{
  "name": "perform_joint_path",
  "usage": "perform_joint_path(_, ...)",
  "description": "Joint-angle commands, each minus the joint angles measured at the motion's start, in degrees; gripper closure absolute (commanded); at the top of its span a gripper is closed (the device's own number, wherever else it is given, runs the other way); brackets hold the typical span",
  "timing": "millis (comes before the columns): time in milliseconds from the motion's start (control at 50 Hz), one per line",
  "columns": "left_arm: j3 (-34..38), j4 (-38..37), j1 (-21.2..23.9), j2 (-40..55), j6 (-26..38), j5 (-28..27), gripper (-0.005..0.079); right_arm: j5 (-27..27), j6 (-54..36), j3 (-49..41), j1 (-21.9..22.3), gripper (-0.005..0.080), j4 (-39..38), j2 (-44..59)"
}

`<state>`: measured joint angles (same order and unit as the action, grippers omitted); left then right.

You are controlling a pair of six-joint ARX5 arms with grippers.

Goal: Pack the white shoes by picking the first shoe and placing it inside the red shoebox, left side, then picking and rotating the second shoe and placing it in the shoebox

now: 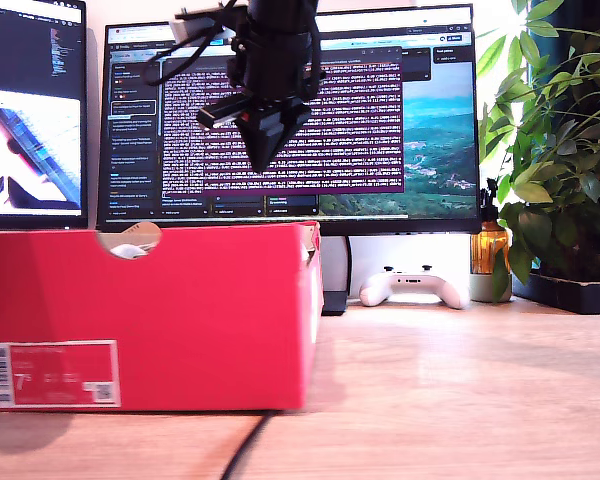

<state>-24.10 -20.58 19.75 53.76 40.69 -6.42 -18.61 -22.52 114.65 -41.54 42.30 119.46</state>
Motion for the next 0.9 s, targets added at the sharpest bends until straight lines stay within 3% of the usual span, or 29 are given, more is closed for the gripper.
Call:
perform_joint_path(0,0.2,-0.1,0.3,0.2,-2.3,-0.6,0.0764,0.0,0.3,0.2,0.1,0.0754,0.6,-1.0)
perform_joint_path(100,-0.5,-3.3,0.3,0.1,-4.8,-0.7,0.0764,0.0,0.3,0.2,0.1,0.0754,0.9,-1.0)
perform_joint_path(620,-7.5,-23.4,2.0,-9.8,-5.3,-2.1,0.0755,0.0,4.0,0.2,1.6,0.0754,1.4,-1.0)
perform_joint_path(880,-10.9,-24.0,2.0,-14.1,-8.3,-4.5,0.0765,0.0,14.1,0.2,4.1,0.0754,6.6,-1.2)
